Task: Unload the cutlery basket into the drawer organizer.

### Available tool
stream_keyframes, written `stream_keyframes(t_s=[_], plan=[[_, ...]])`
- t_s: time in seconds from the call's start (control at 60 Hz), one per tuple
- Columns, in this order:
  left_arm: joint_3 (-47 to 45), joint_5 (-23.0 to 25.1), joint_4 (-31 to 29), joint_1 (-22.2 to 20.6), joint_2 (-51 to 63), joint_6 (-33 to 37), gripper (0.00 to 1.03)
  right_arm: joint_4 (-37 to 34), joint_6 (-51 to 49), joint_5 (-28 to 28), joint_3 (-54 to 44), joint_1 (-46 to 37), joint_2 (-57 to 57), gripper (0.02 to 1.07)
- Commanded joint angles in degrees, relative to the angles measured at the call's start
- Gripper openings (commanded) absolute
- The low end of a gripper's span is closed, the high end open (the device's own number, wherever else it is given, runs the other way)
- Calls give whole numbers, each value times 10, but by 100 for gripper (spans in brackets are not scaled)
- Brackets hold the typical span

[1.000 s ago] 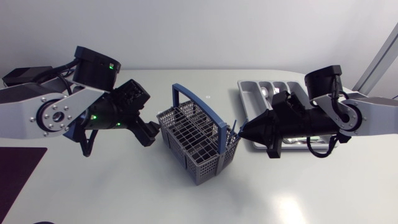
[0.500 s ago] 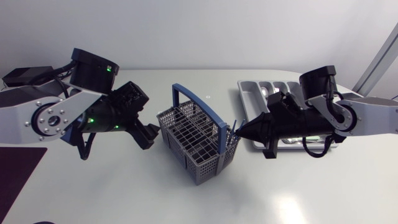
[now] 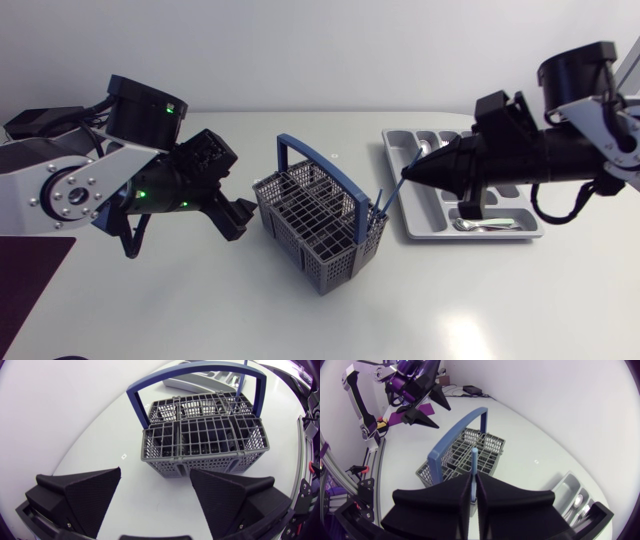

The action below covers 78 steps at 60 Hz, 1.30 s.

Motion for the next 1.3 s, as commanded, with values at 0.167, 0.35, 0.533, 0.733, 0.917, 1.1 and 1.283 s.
stream_keyframes(t_s=[0.167,0.35,0.533,0.733,0.917,1.1,1.283], plan=[[-21,7,-5,-3,-15,-5,97,-93,-12,-22,100,-53,-31,8],[-20,7,-7,-3,-17,-3,97,-151,-29,-14,160,-88,-6,8],[-22,7,-7,-3,-18,-1,97,-202,-54,39,216,-96,76,8],[-19,6,-9,-6,-18,0,97,-233,-52,100,284,-91,172,8],[-16,6,-12,-11,-19,0,97,-281,-26,127,394,-90,288,8],[-10,6,-12,-11,-15,1,97,-364,-6,155,535,-85,414,8],[-8,6,-10,-12,-7,2,97,-458,-1,165,674,-86,531,8]])
